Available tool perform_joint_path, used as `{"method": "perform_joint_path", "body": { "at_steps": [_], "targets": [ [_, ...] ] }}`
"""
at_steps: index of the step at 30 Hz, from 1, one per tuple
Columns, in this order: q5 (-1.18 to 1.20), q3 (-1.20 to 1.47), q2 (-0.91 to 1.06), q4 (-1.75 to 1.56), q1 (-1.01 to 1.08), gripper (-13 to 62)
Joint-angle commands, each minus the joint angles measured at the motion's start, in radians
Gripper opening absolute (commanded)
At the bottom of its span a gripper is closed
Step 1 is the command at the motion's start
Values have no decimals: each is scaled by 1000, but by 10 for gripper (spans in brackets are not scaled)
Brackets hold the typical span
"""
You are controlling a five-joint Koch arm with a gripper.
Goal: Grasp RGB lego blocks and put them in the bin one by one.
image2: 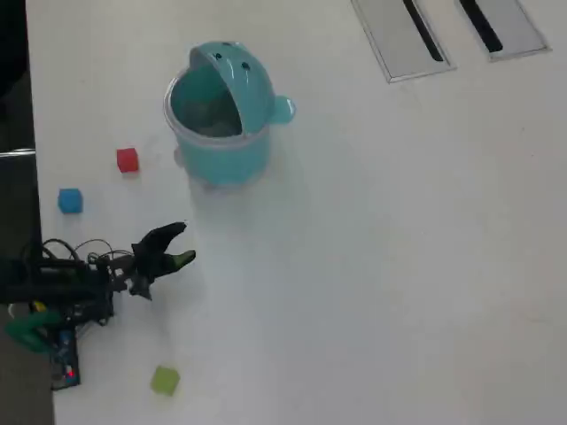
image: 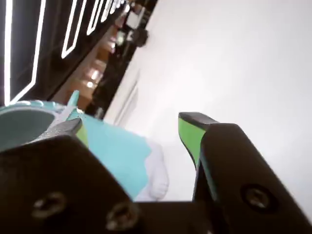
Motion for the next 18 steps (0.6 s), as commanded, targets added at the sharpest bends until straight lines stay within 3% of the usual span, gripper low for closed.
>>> {"method": "perform_joint_path", "body": {
  "at_steps": [1,18],
  "targets": [
    [-94,0,66,-209,-25,328],
    [-448,-311,67,-235,-230,321]
  ]
}}
